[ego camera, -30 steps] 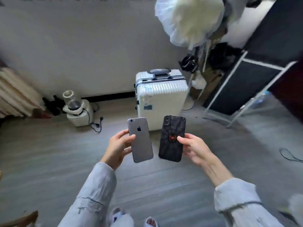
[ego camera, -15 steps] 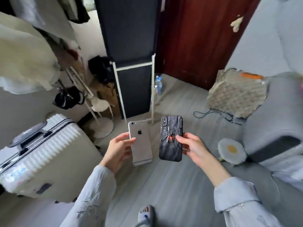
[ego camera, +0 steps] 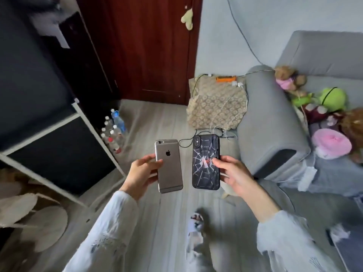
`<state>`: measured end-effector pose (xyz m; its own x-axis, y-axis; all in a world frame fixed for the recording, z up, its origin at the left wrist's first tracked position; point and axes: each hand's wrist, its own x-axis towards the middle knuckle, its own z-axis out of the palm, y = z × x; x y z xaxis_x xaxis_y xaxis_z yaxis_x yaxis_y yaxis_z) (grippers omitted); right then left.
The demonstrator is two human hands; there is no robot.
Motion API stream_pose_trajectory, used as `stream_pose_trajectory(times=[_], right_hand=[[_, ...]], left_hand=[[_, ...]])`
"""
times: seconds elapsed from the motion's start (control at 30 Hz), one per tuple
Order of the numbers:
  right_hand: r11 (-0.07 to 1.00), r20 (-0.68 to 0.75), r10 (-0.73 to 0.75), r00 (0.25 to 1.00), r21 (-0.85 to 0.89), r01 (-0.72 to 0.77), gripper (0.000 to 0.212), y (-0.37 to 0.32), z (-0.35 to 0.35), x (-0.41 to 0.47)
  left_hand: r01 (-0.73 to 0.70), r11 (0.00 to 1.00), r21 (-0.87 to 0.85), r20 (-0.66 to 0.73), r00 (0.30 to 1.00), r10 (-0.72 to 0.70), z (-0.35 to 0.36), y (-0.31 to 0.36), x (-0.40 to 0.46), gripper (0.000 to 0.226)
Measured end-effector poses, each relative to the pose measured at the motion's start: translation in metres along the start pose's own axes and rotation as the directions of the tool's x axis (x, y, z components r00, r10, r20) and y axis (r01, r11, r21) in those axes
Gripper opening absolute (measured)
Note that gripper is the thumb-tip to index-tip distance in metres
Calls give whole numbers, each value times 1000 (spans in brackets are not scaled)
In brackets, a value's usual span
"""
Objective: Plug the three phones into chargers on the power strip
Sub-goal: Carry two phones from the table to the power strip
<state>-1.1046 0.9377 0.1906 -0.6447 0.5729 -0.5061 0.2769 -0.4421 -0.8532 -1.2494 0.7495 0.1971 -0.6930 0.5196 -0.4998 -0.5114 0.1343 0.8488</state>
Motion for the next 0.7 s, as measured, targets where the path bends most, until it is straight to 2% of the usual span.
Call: stream_pose_trajectory(times=[0.27,0.7], right_hand=[[999,-96,11,995,43,-7,6,-102,-64,165],[987,-173,107,979,139,-83,12,-216,-102,429]], left_hand=[[66,998,9,53,996,-66,104,72,176,18],[135,990,30,12,991,-136,194,166,446,26]])
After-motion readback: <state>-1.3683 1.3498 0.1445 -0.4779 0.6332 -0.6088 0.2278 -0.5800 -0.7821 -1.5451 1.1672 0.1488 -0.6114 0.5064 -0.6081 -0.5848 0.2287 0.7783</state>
